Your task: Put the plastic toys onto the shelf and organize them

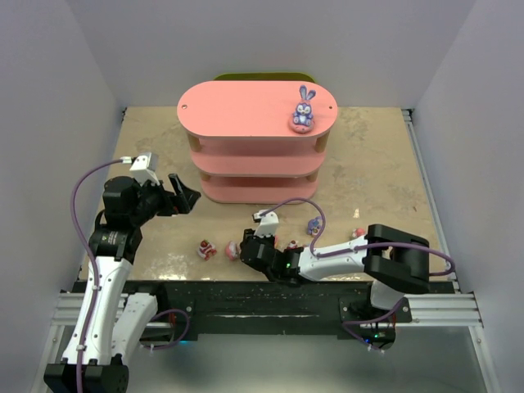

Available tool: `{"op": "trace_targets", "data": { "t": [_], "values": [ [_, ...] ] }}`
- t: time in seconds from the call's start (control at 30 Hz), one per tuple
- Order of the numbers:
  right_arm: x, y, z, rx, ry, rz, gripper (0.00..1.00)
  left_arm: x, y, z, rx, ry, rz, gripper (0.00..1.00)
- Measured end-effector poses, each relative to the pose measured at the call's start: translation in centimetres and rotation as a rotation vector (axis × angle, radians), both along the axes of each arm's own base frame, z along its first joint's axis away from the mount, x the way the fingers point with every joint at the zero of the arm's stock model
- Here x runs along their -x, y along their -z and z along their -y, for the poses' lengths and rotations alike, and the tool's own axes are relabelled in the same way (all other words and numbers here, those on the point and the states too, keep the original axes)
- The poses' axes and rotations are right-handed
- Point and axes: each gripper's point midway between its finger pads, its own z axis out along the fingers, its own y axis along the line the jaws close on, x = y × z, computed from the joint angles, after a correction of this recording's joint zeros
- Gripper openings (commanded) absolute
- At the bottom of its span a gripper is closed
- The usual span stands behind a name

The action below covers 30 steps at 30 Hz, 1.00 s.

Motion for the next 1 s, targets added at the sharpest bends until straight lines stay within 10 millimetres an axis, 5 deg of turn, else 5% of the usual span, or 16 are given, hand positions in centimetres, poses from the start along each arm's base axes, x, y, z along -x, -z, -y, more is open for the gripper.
{"op": "trace_targets", "data": {
  "t": [0.2,0.53,0.7,1.0],
  "values": [
    [-0.2,-2.5,1.0,0.045,-0.007,0.035,0.00,0.0,0.1,-0.1,-0.003,-0.007,-0.003,0.99],
    [-1.7,-19.2,-0.3,-0.057,-0.015,0.148,0.00,-0.2,0.2,-0.4,-0.010,-0.023,-0.004,1.00],
    [-3.0,-24.3,0.5,0.001,0.000,0.177,0.00,-0.4,0.4,-0.5,-0.013,-0.029,-0.014,1.00],
    [-5.3,-30.6,3.4,0.053,0.053,0.276,0.00,-0.5,0.4,-0.5,-0.013,-0.032,-0.012,1.00]
  ]
}}
